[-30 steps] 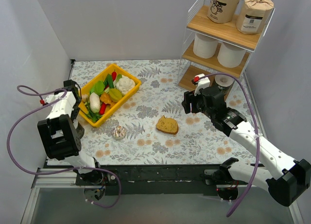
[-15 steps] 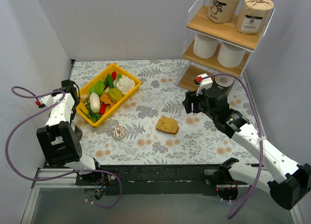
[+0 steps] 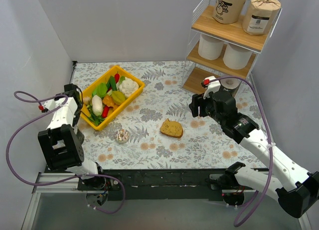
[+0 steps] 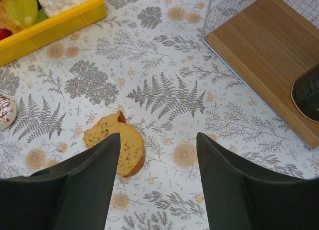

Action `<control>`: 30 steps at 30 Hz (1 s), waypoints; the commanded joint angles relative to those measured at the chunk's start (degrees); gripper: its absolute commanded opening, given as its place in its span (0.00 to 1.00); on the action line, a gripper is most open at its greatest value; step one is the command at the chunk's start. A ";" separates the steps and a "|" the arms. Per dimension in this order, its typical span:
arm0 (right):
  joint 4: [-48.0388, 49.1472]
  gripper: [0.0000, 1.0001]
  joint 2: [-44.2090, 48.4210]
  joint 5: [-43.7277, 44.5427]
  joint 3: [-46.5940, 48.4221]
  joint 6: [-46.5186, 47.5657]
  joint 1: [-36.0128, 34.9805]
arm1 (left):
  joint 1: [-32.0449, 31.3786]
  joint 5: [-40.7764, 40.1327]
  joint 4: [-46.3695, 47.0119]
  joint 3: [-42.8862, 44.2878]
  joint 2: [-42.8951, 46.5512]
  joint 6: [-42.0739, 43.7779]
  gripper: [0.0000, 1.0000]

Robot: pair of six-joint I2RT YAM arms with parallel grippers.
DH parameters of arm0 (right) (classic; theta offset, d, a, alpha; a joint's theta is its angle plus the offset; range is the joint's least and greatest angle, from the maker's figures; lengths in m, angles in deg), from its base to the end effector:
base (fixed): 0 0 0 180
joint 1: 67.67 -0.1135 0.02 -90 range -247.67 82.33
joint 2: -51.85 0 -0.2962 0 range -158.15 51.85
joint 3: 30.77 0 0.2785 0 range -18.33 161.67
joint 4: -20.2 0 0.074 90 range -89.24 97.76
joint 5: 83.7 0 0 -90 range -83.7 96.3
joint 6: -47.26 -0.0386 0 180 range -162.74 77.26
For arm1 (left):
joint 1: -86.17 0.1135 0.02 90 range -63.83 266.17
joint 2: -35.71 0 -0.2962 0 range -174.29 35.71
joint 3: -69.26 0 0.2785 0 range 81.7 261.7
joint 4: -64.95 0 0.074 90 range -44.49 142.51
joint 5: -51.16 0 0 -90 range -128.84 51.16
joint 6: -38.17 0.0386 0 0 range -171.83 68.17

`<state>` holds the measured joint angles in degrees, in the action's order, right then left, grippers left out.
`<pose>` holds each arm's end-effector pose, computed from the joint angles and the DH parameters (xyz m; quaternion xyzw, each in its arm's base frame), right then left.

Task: Place and organize the paper towels onto the shelf

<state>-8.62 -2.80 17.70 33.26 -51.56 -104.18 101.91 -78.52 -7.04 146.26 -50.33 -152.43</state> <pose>0.1885 0.1300 0.3633 -0.1387 0.8024 0.1466 0.5616 0.2732 0.1026 0.2628 -0.8107 0.4720 0.2001 0.2826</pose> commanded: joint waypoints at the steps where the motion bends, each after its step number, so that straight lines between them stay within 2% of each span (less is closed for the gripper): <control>1: 1.00 0.70 1.74 1.43 0.44 0.03 -0.14 | 0.07 0.13 1.89 -1.97 0.34 -0.92 0.65; 13: 0.83 0.70 1.83 0.56 1.58 0.12 -0.14 | -0.02 -5.31 -0.21 -1.89 1.22 -3.29 0.20; 14: 0.74 0.70 1.74 0.47 1.67 0.12 -0.14 | 0.07 -5.58 -0.39 -1.63 1.40 -3.29 0.12; 18: 0.47 0.70 2.18 0.29 2.11 0.21 -0.14 | -0.19 -6.46 -2.15 1.97 1.84 -0.67 0.00; 20: 0.39 0.70 2.53 0.12 2.28 0.12 -0.23 | -1.15 -6.98 -1.54 5.04 2.54 2.32 0.00; 25: 0.21 0.70 3.24 -0.67 2.55 -0.41 -0.23 | -12.30 -9.45 2.31 11.47 7.36 11.98 0.00; 26: 0.12 0.70 3.41 -1.20 2.63 -0.50 -0.14 | -14.76 -8.41 3.81 11.82 7.99 16.88 0.00; 27: -0.31 0.70 3.41 -1.38 2.55 -0.58 -0.14 | -20.00 -7.26 5.13 12.52 8.51 18.75 0.00; 28: -0.49 0.70 3.50 -1.38 2.63 -0.67 -0.14 | -22.14 -5.77 8.10 12.79 9.13 20.77 0.00; 29: -0.75 0.70 3.76 -1.47 2.64 -0.67 -0.14 | -23.90 -0.45 9.96 12.79 10.09 24.36 0.00; 30: -1.10 0.70 3.94 -1.47 2.72 -0.76 -0.14 | -27.05 1.08 11.20 13.49 10.36 24.31 0.00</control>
<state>-9.37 -0.35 17.11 33.35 -51.63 -104.18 83.42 -83.05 -3.12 156.64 -44.93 -138.57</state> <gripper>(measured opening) 0.698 0.361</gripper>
